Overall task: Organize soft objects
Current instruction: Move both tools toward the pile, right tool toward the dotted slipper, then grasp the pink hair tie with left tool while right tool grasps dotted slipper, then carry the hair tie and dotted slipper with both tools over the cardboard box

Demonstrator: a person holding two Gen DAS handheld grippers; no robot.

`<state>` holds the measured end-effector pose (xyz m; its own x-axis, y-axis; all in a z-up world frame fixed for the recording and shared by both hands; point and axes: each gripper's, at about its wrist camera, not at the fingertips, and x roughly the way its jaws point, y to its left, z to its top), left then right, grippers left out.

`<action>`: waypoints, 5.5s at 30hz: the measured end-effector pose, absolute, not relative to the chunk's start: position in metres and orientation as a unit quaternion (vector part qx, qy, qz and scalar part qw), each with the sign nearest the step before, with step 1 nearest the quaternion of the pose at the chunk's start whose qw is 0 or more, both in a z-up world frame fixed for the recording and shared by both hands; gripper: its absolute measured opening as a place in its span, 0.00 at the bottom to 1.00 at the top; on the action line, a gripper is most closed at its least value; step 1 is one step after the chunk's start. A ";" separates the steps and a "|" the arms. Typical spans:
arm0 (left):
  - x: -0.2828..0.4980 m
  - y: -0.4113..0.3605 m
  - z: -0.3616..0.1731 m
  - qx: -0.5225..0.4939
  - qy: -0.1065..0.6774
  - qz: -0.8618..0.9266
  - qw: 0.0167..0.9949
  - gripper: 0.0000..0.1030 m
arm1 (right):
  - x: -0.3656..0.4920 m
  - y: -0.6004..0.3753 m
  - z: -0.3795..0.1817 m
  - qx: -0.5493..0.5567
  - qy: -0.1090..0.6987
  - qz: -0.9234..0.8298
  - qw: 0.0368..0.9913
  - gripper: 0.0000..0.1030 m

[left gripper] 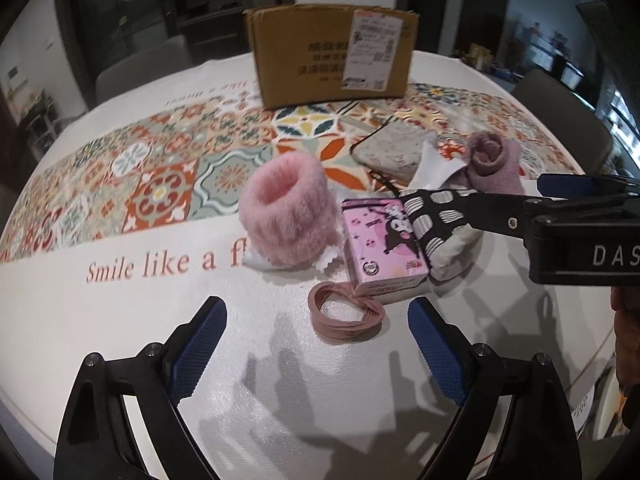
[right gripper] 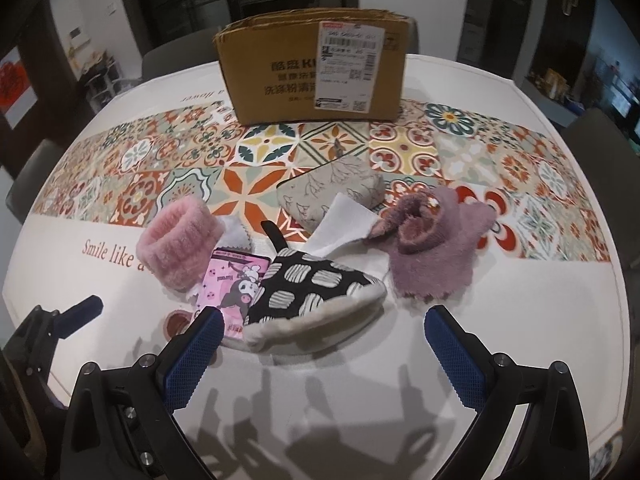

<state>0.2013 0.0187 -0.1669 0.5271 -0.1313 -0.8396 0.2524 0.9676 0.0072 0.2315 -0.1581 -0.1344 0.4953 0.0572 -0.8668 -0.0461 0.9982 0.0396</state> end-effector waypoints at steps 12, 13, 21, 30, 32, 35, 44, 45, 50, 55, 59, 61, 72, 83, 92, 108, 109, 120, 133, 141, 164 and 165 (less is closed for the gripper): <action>0.208 0.011 -0.187 0.030 0.492 -0.057 0.868 0.84 | 0.256 -0.153 -0.158 -0.036 0.523 0.120 0.843 0.99; 0.208 0.010 -0.188 0.027 0.492 -0.055 0.868 0.83 | 0.257 -0.153 -0.160 -0.036 0.526 0.123 0.841 0.99; 0.214 0.005 -0.199 0.008 0.509 -0.052 0.859 0.78 | 0.271 -0.159 -0.179 -0.025 0.553 0.139 0.821 0.99; 0.223 0.001 -0.208 0.006 0.518 -0.050 0.854 0.69 | 0.276 -0.164 -0.195 -0.011 0.573 0.146 0.806 0.97; 0.223 0.000 -0.209 0.007 0.517 -0.051 0.854 0.65 | 0.276 -0.165 -0.196 -0.010 0.575 0.146 0.805 0.96; 0.223 -0.001 -0.211 0.011 0.519 -0.053 0.853 0.57 | 0.275 -0.165 -0.196 -0.012 0.574 0.146 0.806 0.92; 0.219 -0.001 -0.208 0.015 0.511 -0.056 0.858 0.28 | 0.270 -0.165 -0.194 -0.027 0.567 0.139 0.811 0.76; 0.219 -0.001 -0.208 0.015 0.511 -0.057 0.858 0.27 | 0.269 -0.165 -0.193 -0.028 0.566 0.138 0.812 0.73; 0.215 0.000 -0.201 0.016 0.502 -0.058 0.863 0.17 | 0.266 -0.166 -0.188 -0.033 0.557 0.136 0.818 0.56; 0.209 0.001 -0.188 0.020 0.485 -0.057 0.873 0.14 | 0.263 -0.165 -0.182 -0.024 0.552 0.140 0.822 0.41; 0.208 0.003 -0.175 0.018 0.470 -0.060 0.880 0.13 | 0.261 -0.165 -0.177 -0.012 0.550 0.143 0.823 0.34; 0.208 0.003 -0.168 0.019 0.462 -0.062 0.885 0.13 | 0.259 -0.165 -0.174 -0.006 0.548 0.145 0.824 0.33; 0.214 0.002 -0.139 0.019 0.434 -0.080 0.897 0.13 | 0.250 -0.167 -0.154 0.015 0.530 0.145 0.835 0.27; 0.222 -0.003 -0.099 0.032 0.386 -0.104 0.916 0.13 | 0.246 -0.174 -0.117 0.038 0.490 0.127 0.861 0.26; 0.238 -0.007 -0.065 0.052 0.337 -0.114 0.933 0.13 | 0.249 -0.177 -0.085 0.051 0.447 0.117 0.885 0.26; 0.276 -0.012 -0.016 0.053 0.271 -0.128 0.952 0.13 | 0.272 -0.182 -0.032 0.056 0.369 0.105 0.922 0.26; 0.279 -0.012 -0.014 0.052 0.268 -0.127 0.954 0.13 | 0.274 -0.182 -0.029 0.056 0.363 0.105 0.924 0.26; 0.306 -0.015 0.009 0.052 0.237 -0.124 0.962 0.13 | 0.300 -0.187 0.003 0.064 0.310 0.098 0.943 0.27; 0.349 -0.023 0.025 0.066 0.204 -0.111 0.970 0.13 | 0.336 -0.188 0.026 0.055 0.276 0.099 0.955 0.27; 0.379 -0.025 0.023 0.061 0.205 -0.110 0.971 0.13 | 0.364 -0.190 0.028 0.050 0.267 0.098 0.957 0.27; 0.479 -0.039 -0.011 0.054 0.262 -0.111 0.957 0.13 | 0.453 -0.196 -0.003 0.030 0.305 0.084 0.948 0.27; 0.482 -0.040 -0.014 0.054 0.266 -0.112 0.956 0.13 | 0.457 -0.196 -0.005 0.030 0.310 0.083 0.947 0.27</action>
